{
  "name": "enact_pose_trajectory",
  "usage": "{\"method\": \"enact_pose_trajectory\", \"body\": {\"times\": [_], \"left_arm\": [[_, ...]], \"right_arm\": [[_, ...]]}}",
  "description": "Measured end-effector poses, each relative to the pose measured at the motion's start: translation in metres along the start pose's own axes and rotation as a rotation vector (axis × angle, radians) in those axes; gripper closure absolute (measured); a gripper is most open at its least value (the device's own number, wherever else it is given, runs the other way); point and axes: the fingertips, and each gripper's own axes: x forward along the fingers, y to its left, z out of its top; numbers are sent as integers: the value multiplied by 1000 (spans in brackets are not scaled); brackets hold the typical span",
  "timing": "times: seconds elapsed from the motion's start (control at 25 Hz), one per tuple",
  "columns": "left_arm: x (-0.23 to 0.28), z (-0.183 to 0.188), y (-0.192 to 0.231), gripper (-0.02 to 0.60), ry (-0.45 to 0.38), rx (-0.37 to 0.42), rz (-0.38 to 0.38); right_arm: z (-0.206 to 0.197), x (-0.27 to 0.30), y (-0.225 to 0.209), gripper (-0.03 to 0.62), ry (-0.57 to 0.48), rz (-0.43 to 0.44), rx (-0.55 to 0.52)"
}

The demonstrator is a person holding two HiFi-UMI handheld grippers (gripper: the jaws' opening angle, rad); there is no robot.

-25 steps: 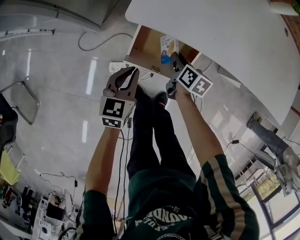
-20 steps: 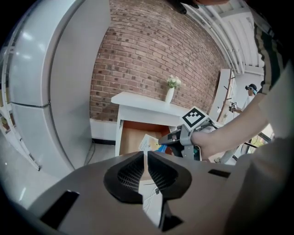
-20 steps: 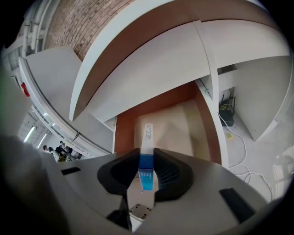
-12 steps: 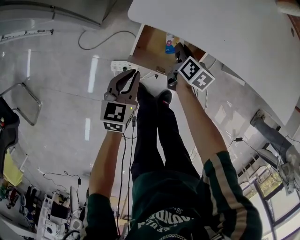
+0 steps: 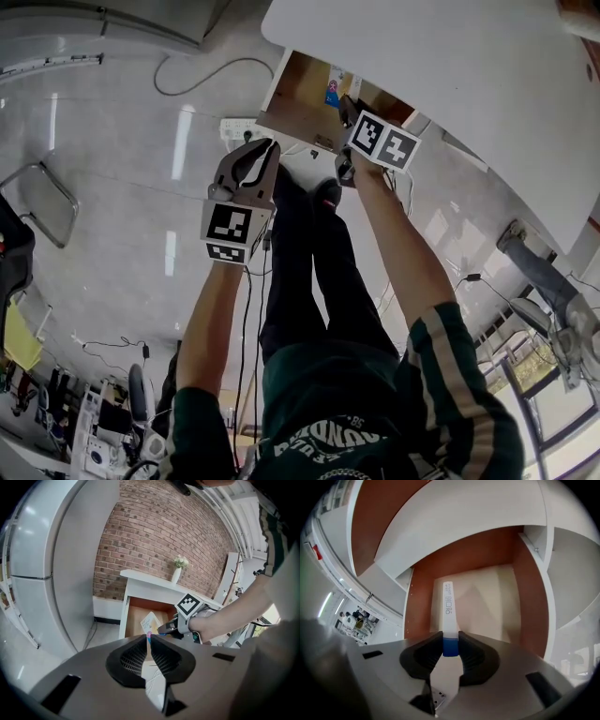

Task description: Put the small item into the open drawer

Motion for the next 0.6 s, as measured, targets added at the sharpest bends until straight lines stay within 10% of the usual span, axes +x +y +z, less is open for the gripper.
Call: {"method": "enact_pose_trajectory", "body": {"times": [0.6], "left_arm": [[4, -6, 10, 543, 10, -16, 2]], "right_arm": [[-50, 26, 5, 494, 276, 97, -28]]}}
